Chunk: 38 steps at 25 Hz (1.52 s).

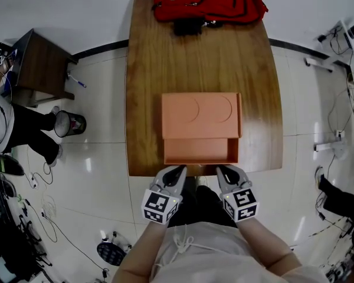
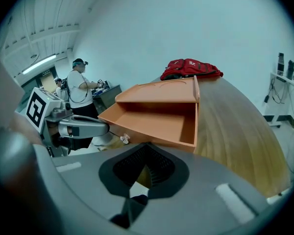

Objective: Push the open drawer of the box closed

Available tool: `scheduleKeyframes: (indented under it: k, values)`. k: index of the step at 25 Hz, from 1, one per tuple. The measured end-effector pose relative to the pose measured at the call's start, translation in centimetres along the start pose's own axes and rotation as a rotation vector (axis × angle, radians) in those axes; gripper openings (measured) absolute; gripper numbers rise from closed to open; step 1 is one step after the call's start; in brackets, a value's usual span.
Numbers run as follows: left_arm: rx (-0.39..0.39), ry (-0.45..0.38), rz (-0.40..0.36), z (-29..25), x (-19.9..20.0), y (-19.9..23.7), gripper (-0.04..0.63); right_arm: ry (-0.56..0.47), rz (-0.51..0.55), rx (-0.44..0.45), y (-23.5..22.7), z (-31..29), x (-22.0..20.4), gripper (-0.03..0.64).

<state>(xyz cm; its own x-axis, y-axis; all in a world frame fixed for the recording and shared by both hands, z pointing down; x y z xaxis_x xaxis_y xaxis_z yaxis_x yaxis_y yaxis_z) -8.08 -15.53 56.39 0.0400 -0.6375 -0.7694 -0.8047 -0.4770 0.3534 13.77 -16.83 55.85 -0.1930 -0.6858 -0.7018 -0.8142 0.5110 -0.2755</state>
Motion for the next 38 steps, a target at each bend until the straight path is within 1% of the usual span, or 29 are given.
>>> scheduleKeyframes:
  k: [3,6,10,14,18,22,24,31,38]
  values:
    - [-0.004,-0.019,0.026,-0.4,1.1,0.5,0.006,0.007,-0.041,-0.021,-0.6,-0.8,1.0,0.008]
    - [-0.007,-0.045,0.058,-1.3,2.2,1.2,0.006,-0.002,-0.046,-0.034,-1.3,-1.7,2.2,0.008]
    - [-0.014,-0.054,0.048,-2.1,3.6,2.3,0.006,-0.015,-0.056,-0.055,-2.2,-2.6,3.4,0.008]
    - [-0.031,-0.042,0.027,-2.5,4.6,3.3,0.006,-0.023,-0.07,-0.081,-2.8,-3.0,4.1,0.008]
    - [-0.03,-0.049,0.033,-2.8,4.9,3.9,0.006,-0.027,-0.081,-0.099,-3.1,-3.3,4.6,0.008]
    - [-0.016,-0.069,0.047,-3.1,4.8,4.1,0.006,-0.037,-0.155,-0.108,-3.6,-3.7,4.8,0.008]
    - [-0.01,-0.076,0.053,-3.1,4.9,4.1,0.006,-0.041,-0.168,-0.112,-3.5,-3.6,5.0,0.008]
    - [0.017,-0.144,0.058,-1.4,5.9,3.3,0.006,-0.102,-0.106,-0.091,-3.1,-1.0,6.1,0.008]
    - [0.056,-0.264,0.034,2.9,7.0,-1.2,0.006,-0.196,0.043,0.03,-0.7,3.5,7.0,0.008]
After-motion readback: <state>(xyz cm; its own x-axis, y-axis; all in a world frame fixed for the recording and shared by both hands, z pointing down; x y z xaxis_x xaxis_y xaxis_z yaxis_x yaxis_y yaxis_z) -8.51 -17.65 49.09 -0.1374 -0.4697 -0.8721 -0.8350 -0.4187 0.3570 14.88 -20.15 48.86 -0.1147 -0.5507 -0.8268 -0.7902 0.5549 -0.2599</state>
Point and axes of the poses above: the fingertips, and each gripper's own axes: z backward along the fingers, y to its left, x out of its top, the point moved 10 cm from there along z, backward along the fingers
